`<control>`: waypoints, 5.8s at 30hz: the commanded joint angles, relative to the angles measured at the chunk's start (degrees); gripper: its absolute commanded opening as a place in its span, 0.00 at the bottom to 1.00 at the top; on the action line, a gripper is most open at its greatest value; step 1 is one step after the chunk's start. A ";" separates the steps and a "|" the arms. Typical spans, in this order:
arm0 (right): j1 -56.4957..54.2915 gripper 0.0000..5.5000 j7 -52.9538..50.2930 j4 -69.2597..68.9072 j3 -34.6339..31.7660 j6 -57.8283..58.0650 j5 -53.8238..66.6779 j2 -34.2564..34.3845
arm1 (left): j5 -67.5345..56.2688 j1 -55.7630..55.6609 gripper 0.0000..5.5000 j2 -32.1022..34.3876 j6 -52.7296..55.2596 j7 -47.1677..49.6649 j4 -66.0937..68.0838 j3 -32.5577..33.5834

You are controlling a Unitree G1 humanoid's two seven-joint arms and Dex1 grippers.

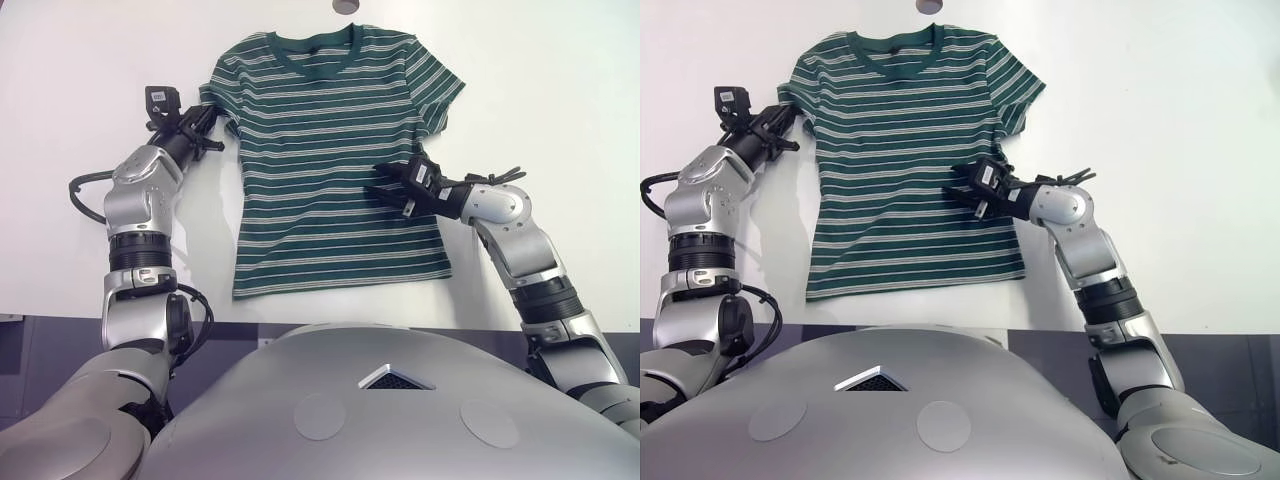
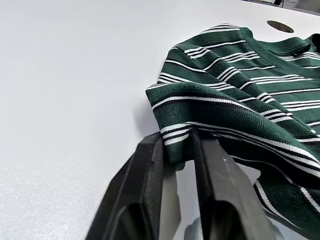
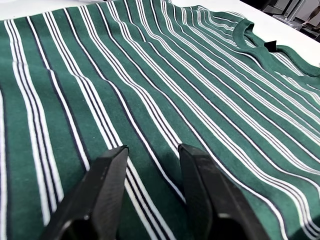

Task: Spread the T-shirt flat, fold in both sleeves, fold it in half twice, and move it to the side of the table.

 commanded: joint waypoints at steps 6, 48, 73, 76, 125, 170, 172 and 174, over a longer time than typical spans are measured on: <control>1.83 0.34 2.53 2.19 7.30 -3.25 -8.20 -3.39 | -7.19 -1.68 0.01 7.00 9.12 -13.55 3.89 4.77; -5.90 0.34 -14.69 -1.44 -23.41 20.01 21.34 7.62 | -10.00 -15.25 0.30 -5.68 33.33 -3.93 -6.13 3.92; -18.97 0.24 -22.28 26.30 -29.19 24.94 18.29 10.62 | -9.05 19.60 0.54 -1.26 21.56 -0.23 -37.00 4.58; -19.61 0.14 -22.76 27.30 -29.15 24.48 18.11 11.44 | -8.83 19.81 0.54 -1.52 20.73 0.08 -36.06 4.03; -24.59 0.43 -14.04 11.16 -8.81 19.17 3.81 16.57 | -11.44 16.76 0.66 -7.11 19.07 4.81 -30.75 3.66; 18.46 0.48 21.64 -3.84 -6.30 -45.23 -8.61 -28.43 | 20.35 43.02 0.79 50.80 -88.08 -35.82 -17.29 -12.32; 18.26 0.48 20.79 -3.94 -5.53 -45.30 -8.67 -28.59 | 22.07 41.67 0.79 47.96 -86.70 -33.50 -18.09 -12.31; 18.33 0.48 21.59 -3.36 -5.64 -45.59 -7.04 -31.25 | 19.94 42.48 0.79 47.89 -84.03 -31.92 -20.40 -12.54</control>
